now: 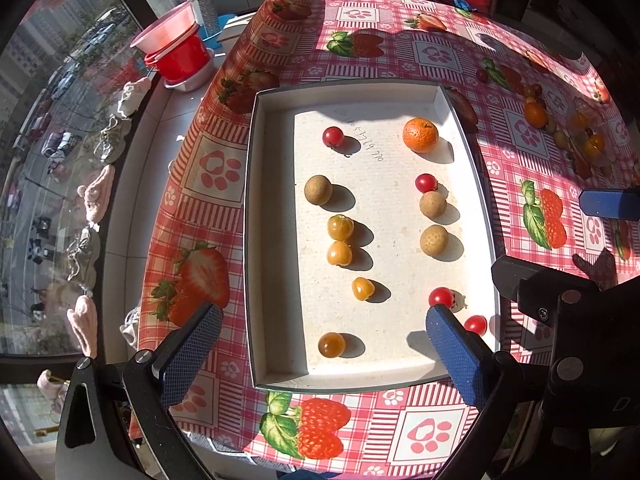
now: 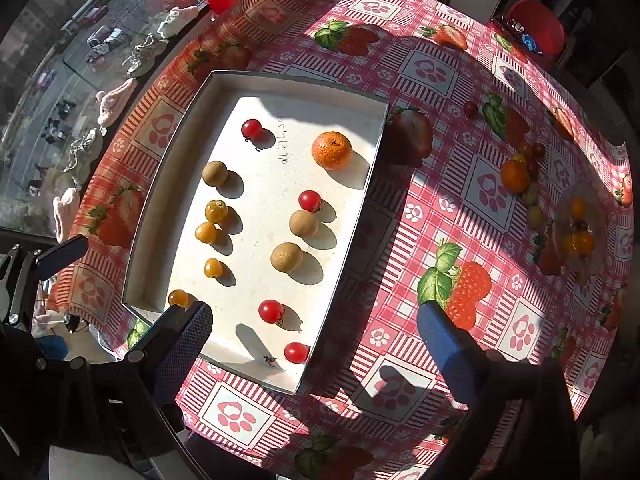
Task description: Organize fruits
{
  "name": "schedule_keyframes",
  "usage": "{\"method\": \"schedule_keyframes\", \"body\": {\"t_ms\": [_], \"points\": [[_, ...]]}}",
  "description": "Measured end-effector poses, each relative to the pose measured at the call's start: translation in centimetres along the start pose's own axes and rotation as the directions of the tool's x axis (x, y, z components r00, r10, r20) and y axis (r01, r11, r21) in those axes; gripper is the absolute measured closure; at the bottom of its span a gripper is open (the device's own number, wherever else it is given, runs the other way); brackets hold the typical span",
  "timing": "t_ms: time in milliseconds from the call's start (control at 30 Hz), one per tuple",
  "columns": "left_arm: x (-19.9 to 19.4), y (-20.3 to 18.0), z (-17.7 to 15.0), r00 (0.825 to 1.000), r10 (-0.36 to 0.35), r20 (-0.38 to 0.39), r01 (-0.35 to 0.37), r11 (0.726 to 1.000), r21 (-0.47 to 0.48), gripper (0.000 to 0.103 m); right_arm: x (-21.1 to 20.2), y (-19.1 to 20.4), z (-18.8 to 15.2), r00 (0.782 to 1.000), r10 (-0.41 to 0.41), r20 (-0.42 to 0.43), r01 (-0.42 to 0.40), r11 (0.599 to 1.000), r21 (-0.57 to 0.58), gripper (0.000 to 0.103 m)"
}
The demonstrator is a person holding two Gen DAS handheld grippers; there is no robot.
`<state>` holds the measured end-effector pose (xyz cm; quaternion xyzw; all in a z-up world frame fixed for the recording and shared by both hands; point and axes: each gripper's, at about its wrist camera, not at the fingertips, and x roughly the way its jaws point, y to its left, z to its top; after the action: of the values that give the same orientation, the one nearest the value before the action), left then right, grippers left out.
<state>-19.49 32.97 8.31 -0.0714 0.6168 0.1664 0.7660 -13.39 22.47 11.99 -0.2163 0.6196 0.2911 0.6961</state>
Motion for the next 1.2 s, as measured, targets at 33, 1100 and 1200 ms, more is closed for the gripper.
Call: {"method": "schedule_keyframes", "body": {"t_ms": [33,1100,1200], "points": [[0.02,0.02,0.01,1.000,-0.002,-0.002,0.002,1.000,-0.001,0.000,-0.02,-0.04,0.03,1.000,-0.001,0.000,0.001,1.000,0.001,0.001],[-0.08,-0.31,-0.21,1.000,-0.010,0.002,0.010,1.000,0.012,0.000,-0.26,0.24,0.19,1.000,0.003,0.005,-0.003,1.000,0.000,0.001],[-0.13,-0.34,-0.21,1.000,-0.010,0.003,0.010,1.000,0.012,0.000,-0.28,0.31,0.16,1.000,0.003,0.004,-0.003,1.000,0.000,0.001]]}}
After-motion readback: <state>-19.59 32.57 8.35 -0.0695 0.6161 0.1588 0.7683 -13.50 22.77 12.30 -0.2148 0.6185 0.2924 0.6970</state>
